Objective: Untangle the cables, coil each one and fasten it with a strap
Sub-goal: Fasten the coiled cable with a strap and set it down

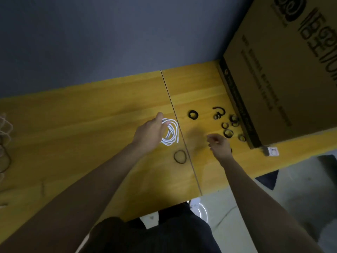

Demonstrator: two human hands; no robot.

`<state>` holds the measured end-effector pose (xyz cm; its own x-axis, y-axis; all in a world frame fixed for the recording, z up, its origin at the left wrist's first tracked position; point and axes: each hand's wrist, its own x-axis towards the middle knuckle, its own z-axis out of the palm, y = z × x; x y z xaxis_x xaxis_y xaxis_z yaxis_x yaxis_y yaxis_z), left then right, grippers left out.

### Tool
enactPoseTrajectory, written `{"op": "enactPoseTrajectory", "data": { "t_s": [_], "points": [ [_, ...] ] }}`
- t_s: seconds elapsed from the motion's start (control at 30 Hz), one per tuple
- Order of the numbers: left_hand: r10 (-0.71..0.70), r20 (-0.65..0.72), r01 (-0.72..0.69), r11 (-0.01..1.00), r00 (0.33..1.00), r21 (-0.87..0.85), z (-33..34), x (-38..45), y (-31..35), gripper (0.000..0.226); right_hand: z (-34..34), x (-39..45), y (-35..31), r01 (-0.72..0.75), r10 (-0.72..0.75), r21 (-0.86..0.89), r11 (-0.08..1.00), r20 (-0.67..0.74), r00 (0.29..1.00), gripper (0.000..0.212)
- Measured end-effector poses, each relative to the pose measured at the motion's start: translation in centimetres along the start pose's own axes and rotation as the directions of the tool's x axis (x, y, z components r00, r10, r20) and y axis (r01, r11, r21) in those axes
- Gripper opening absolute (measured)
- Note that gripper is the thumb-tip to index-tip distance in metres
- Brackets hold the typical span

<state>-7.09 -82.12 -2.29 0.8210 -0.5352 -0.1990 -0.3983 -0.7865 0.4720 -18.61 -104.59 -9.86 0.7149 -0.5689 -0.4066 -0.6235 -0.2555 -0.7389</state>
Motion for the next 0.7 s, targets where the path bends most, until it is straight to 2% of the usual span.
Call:
{"op": "enactPoseTrajectory", "data": {
  "t_s": [0.1, 0.27, 0.37, 0.47, 0.57, 0.63, 0.7],
  "points": [
    [-0.085, 0.026, 0.084, 0.996, 0.996, 0.027, 1.4, 2.9, 2.4, 0.035, -4.1, 6.6, 0.1, 0.075, -0.089, -0.300, 0.951, -0.033, 0.995, 0.027],
    [-0.140, 0.020, 0.139, 0.990, 0.990, 0.026, 2.6, 6.5, 4.7, 0.035, -6.8, 15.2, -1.2, 0.127, -0.146, -0.574, 0.809, 0.013, 0.989, 0.026],
    [-0.166, 0.016, 0.165, 0.985, 0.986, 0.044, 2.8, 8.1, 5.3, 0.036, -6.5, 17.6, -2.1, 0.175, -0.158, -0.633, 0.754, 0.083, 0.984, 0.024],
    [-0.199, 0.038, 0.198, 0.980, 0.979, 0.035, 2.8, 9.2, 5.6, 0.036, -6.0, 18.1, -2.3, 0.204, -0.096, -0.640, 0.740, 0.200, 0.975, 0.016],
    [-0.221, 0.038, 0.221, 0.975, 0.974, 0.004, 3.0, 9.7, 5.5, 0.034, -5.5, 18.1, -1.6, 0.327, -0.117, -0.655, 0.681, 0.344, 0.932, 0.021],
    [-0.224, 0.030, 0.225, 0.974, 0.974, -0.011, 3.1, 9.8, 5.4, 0.034, -5.2, 18.5, -1.1, 0.356, -0.127, -0.697, 0.622, 0.359, 0.925, 0.027],
    [-0.233, 0.029, 0.234, 0.972, 0.972, -0.031, 3.2, 9.9, 5.2, 0.034, -5.0, 19.1, -1.0, 0.366, -0.134, -0.739, 0.565, 0.356, 0.925, 0.026]
  ]
}}
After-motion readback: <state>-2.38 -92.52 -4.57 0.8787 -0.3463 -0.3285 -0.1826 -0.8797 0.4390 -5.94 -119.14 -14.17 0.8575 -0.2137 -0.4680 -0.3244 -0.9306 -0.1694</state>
